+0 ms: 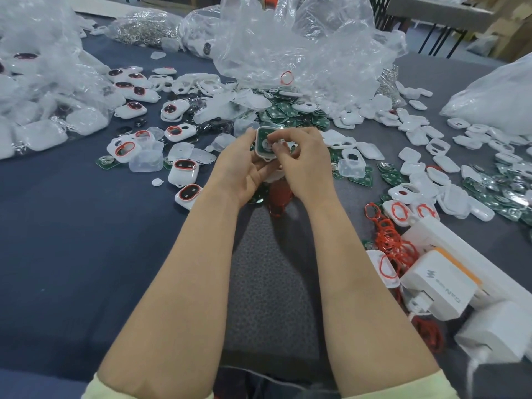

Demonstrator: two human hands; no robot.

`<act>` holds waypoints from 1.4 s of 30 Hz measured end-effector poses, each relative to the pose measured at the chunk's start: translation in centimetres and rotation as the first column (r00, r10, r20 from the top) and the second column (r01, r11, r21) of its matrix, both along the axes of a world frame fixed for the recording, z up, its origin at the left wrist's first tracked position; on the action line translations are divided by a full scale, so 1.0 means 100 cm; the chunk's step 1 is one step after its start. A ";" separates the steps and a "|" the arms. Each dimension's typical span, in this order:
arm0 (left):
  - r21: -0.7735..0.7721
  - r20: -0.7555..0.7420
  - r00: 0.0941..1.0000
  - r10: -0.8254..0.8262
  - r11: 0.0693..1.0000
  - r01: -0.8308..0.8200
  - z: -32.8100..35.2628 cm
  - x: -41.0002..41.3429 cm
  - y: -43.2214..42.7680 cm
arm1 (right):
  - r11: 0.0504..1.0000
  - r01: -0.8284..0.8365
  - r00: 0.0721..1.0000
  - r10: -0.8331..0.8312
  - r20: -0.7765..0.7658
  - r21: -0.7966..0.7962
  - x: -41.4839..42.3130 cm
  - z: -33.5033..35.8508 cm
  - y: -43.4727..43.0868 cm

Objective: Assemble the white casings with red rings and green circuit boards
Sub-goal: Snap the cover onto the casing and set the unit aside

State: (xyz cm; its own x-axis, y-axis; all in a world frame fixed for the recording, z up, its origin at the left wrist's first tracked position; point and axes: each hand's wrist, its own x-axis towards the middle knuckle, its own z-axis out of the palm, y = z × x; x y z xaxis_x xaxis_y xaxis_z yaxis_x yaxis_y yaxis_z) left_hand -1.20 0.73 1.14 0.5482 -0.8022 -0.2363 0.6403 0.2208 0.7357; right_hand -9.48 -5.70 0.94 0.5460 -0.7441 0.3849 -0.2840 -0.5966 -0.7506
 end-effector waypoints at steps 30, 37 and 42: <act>0.026 0.274 0.960 0.058 0.997 -0.068 -0.003 -0.004 0.002 | 0.991 0.057 0.982 -0.078 0.173 0.124 -0.001 0.003 0.006; 0.086 0.319 0.944 0.091 0.989 -0.124 -0.002 -0.005 0.002 | 0.989 0.057 0.978 -0.083 0.190 0.134 0.000 0.003 0.006; 0.093 0.422 0.900 0.111 0.982 -0.165 -0.004 -0.005 0.001 | 0.986 0.062 0.975 -0.092 0.200 0.152 0.000 0.004 0.007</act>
